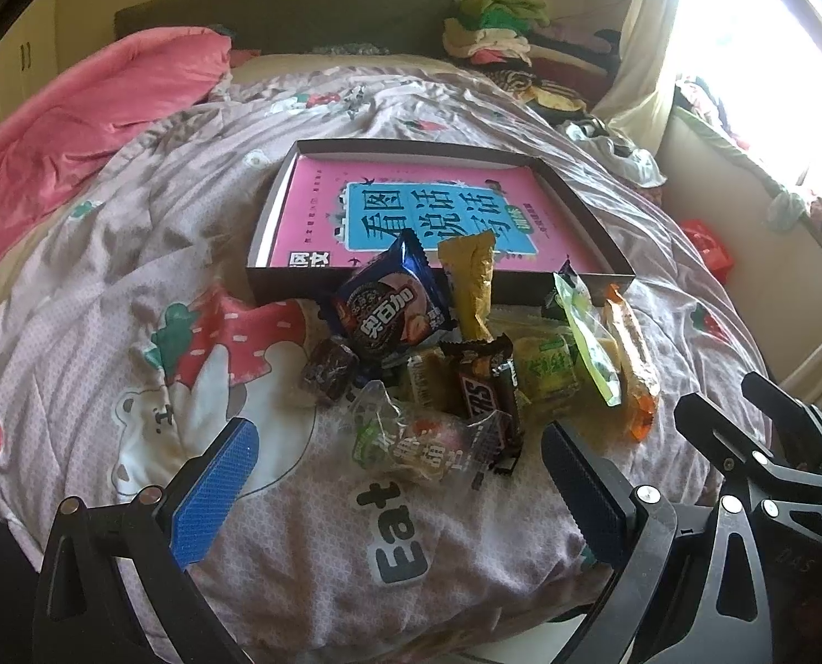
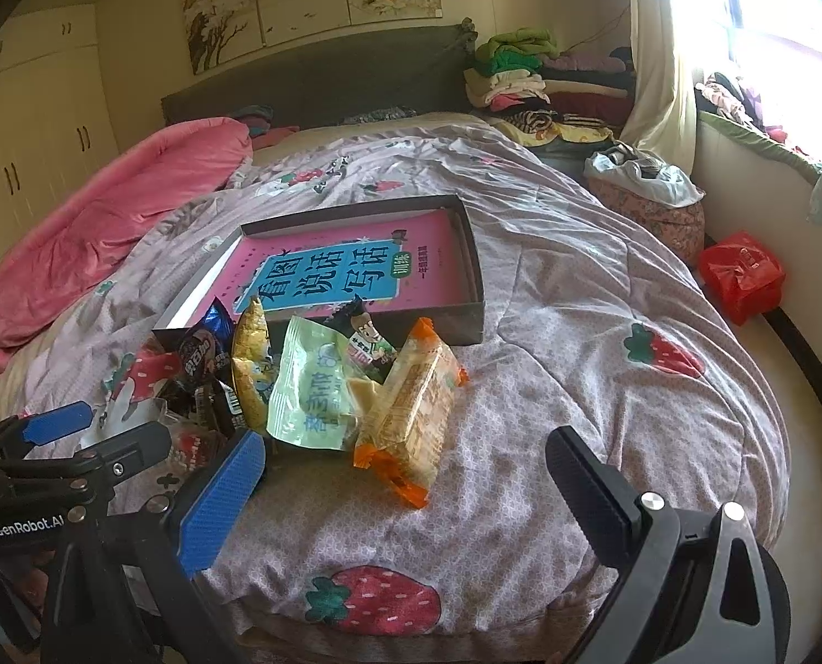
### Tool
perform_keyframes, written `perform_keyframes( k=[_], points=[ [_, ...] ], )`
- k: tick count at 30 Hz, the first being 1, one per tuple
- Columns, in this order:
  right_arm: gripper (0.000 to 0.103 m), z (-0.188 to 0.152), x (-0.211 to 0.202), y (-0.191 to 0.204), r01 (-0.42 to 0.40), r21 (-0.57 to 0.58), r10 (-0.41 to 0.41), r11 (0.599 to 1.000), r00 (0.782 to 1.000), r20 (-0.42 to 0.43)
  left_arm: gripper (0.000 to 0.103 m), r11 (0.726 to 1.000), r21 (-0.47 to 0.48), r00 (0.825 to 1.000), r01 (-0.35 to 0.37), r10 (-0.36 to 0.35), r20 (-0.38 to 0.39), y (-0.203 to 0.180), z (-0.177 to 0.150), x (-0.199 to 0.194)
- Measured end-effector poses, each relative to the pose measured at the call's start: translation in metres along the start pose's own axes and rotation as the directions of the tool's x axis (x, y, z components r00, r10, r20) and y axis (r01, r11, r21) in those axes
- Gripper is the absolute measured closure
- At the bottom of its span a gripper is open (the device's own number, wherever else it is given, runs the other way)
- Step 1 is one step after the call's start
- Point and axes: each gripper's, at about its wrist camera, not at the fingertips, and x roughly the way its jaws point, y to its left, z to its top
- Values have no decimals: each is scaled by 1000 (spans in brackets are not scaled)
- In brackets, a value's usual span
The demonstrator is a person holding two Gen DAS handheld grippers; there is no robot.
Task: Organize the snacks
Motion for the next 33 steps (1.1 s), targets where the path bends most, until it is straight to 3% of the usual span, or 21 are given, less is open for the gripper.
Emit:
perform_keyframes(
  k=[33],
  points=[
    [0, -1, 3, -2, -3, 7, 3, 1000, 1000, -4, 2, 1000, 0, 1000, 2, -2, -11, 2, -2, 4]
  ],
)
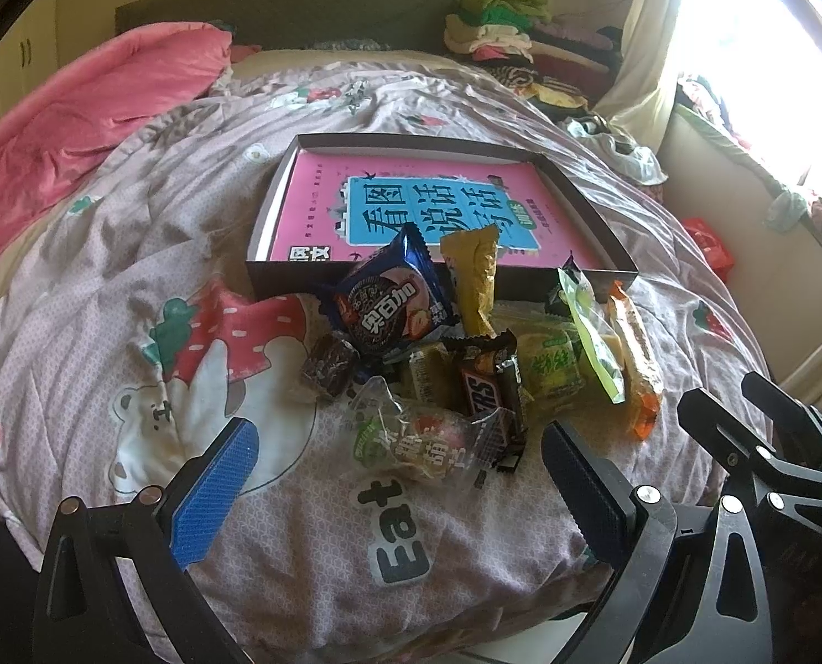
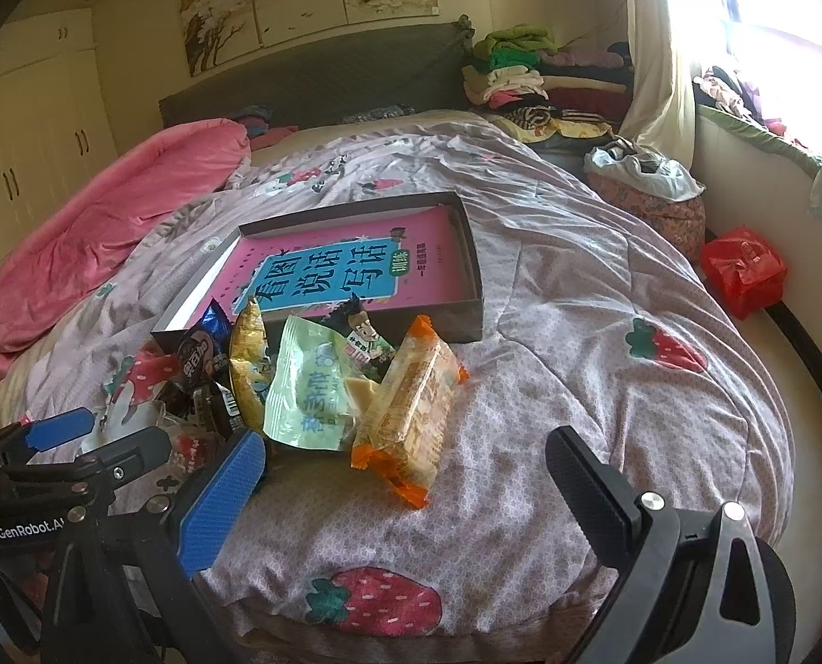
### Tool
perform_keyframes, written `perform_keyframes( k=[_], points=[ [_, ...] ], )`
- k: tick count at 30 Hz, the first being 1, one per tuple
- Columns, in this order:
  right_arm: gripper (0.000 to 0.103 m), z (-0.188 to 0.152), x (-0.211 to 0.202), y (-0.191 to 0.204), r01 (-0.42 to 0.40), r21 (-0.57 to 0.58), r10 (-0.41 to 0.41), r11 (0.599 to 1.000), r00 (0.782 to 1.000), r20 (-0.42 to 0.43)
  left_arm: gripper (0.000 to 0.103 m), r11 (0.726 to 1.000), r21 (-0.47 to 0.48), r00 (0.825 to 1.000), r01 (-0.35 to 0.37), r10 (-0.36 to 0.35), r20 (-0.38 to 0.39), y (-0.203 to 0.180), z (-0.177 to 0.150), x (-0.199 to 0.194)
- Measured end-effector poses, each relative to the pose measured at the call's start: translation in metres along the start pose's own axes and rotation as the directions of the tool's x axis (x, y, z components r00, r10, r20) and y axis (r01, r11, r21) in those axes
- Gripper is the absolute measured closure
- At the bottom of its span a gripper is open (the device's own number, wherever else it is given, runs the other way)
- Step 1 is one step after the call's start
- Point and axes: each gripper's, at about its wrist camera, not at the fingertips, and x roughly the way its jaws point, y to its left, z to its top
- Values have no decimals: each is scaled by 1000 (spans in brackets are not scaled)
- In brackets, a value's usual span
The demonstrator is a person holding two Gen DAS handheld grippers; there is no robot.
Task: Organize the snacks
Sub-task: 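Lower the left tool toward the clear candy bag while the right tool approaches the orange-ended bread packet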
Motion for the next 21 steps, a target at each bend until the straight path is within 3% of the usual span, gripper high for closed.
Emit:
perform_keyframes(
  k=[21],
  points=[
    [0, 0, 10, -9, -10, 44, 11, 999, 999, -31, 2, 999, -47, 995, 26, -30, -95, 18, -4, 29]
  ],
)
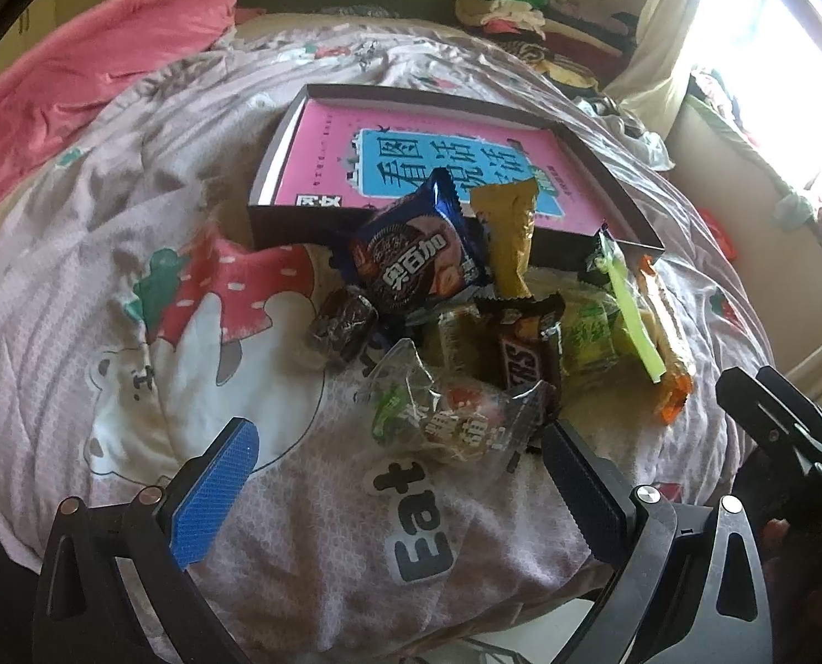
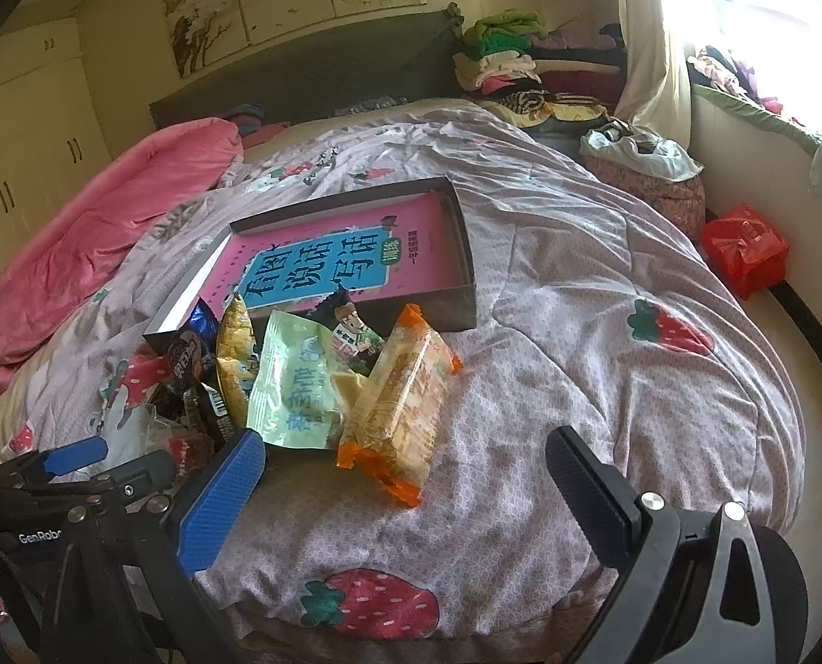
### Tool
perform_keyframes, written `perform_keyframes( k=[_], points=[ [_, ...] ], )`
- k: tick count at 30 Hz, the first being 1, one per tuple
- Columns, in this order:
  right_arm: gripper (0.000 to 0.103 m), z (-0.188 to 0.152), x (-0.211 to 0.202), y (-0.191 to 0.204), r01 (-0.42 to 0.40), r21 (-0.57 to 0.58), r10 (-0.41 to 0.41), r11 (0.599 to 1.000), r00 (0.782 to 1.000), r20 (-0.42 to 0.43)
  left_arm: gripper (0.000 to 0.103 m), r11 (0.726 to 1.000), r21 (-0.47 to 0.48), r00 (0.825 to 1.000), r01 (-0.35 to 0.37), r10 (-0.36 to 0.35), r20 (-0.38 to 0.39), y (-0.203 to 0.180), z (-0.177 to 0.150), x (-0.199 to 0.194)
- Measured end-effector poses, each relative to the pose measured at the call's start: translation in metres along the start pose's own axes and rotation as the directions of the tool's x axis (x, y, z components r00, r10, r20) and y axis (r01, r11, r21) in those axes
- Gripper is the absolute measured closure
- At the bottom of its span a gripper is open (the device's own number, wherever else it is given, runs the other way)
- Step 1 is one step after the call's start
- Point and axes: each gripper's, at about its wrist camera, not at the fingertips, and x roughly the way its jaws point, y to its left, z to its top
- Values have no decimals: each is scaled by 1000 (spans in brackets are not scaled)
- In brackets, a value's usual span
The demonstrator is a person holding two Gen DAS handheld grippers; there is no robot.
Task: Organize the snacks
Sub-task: 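Lower the left tool toward the clear candy bag while the right tool approaches the orange-ended bread packet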
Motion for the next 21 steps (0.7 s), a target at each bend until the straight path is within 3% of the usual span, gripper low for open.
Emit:
perform_keyframes(
  k=[9, 15, 21],
  points=[
    [0, 2, 13, -3, -6, 19, 6, 1000, 999, -44, 1, 999, 13, 999, 38, -37, -19, 4, -1, 12],
    [0, 9, 25, -13, 25, 43, -23, 999, 998, -59, 8, 997, 52, 999, 51, -51, -16, -1, -1, 15],
    [1, 17, 37, -19, 8, 72, -3, 997, 997, -79, 10, 996, 67, 998, 63, -62, -9, -3, 1, 16]
  ],
)
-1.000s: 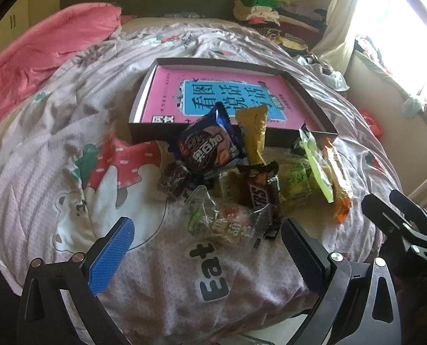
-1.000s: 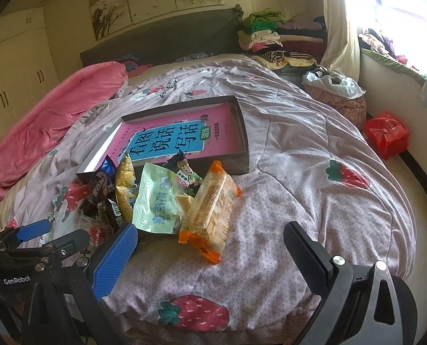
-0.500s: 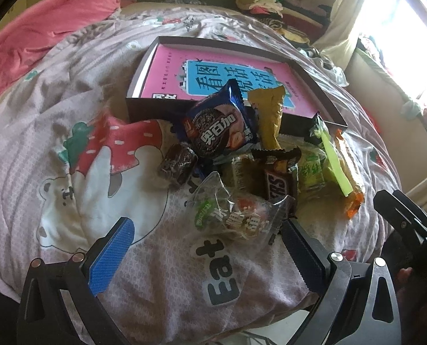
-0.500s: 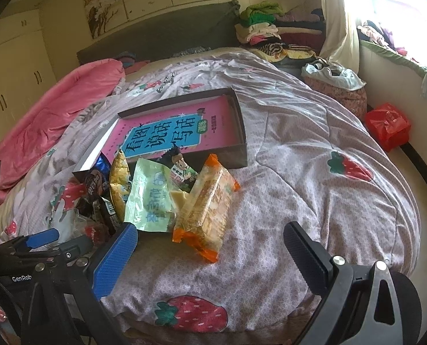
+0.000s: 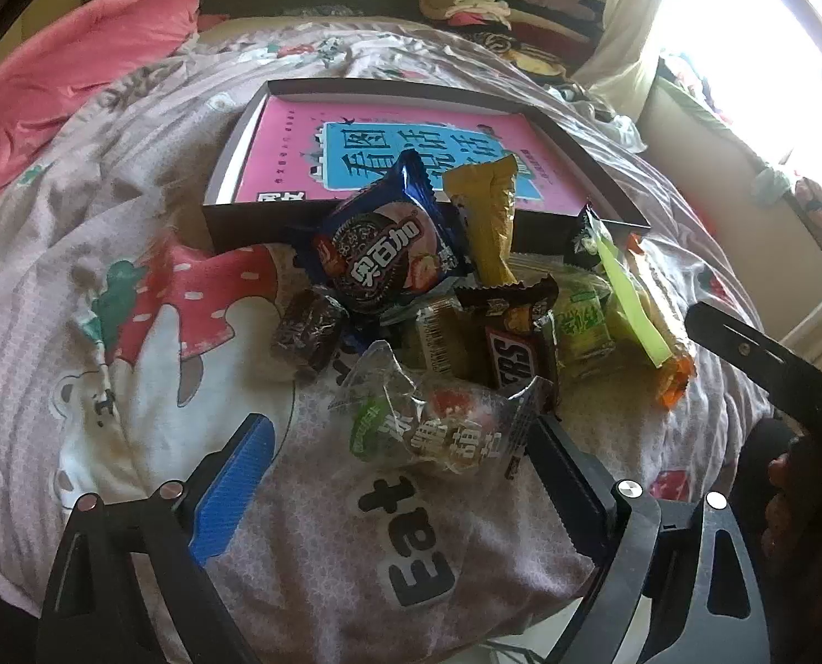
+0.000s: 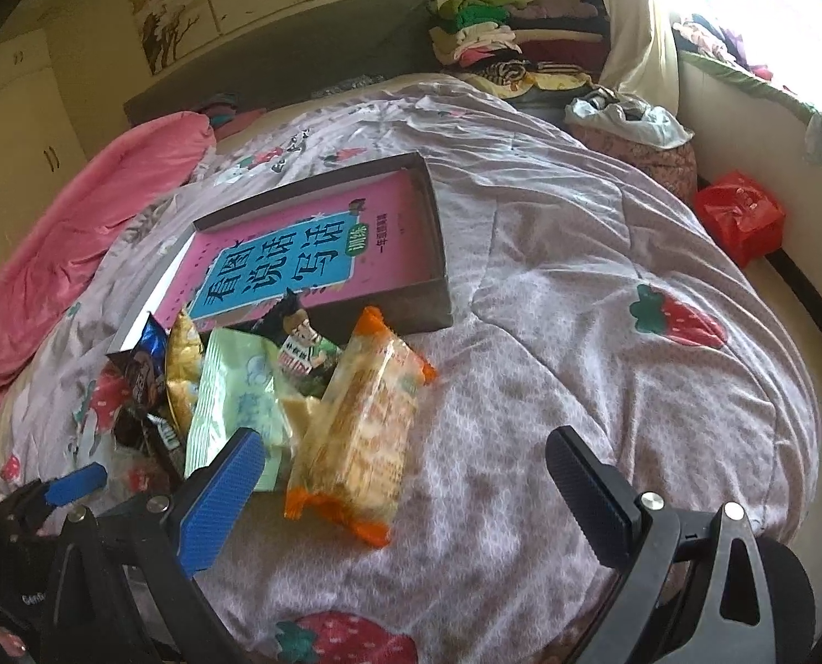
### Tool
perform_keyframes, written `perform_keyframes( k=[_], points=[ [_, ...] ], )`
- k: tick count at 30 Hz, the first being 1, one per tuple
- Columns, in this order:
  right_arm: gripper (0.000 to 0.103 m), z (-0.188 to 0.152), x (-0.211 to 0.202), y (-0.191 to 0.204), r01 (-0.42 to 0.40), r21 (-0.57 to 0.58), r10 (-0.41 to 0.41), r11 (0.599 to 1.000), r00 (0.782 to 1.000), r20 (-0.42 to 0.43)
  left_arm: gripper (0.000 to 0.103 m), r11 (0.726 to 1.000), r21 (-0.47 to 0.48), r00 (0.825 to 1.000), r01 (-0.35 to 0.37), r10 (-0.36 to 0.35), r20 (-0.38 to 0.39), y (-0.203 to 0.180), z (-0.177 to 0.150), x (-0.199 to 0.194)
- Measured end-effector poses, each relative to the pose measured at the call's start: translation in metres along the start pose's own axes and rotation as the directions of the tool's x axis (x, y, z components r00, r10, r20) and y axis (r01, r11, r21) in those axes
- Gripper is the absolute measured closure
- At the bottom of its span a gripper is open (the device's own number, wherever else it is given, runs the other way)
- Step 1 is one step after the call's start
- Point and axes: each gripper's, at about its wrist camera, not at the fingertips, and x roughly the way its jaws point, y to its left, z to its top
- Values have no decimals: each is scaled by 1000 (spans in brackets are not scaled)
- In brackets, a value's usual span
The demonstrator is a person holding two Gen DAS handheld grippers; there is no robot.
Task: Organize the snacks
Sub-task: 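Lower the left tool toward the clear candy bag while the right tool approaches the orange-ended bread packet, then grasp the clear candy bag with the left tool while the right tool grasps the bread packet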
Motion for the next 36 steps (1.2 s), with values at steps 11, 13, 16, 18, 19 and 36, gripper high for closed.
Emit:
perform_keyframes(
  k=[11, 13, 16, 18, 19, 36],
  points=[
    [31, 10, 29, 0, -45, 11, 46, 999, 997, -63, 23, 1000, 14, 1000, 14, -14, -5, 0, 0, 6],
    [35, 11, 31, 0, -50, 13, 51, 999, 996, -67, 27, 1000, 14, 1000, 24, -24, -6, 0, 0, 7],
    [43, 12, 33, -4, -81, 36, 83, 996, 994, -75, 31, 999, 12, 999, 36, -36, -8, 1, 1, 8],
    [47, 14, 36, -7, -106, 57, 111, 993, 990, -82, 34, 999, 10, 999, 44, -44, -10, 0, 1, 9],
    [49, 14, 37, -9, -116, 70, 122, 991, 989, -86, 36, 999, 10, 999, 49, -49, -11, 0, 1, 9],
    [74, 20, 38, -12, -119, 64, 125, 991, 987, -103, 50, 996, -18, 996, 87, -87, -17, 3, 6, 15]
  ],
)
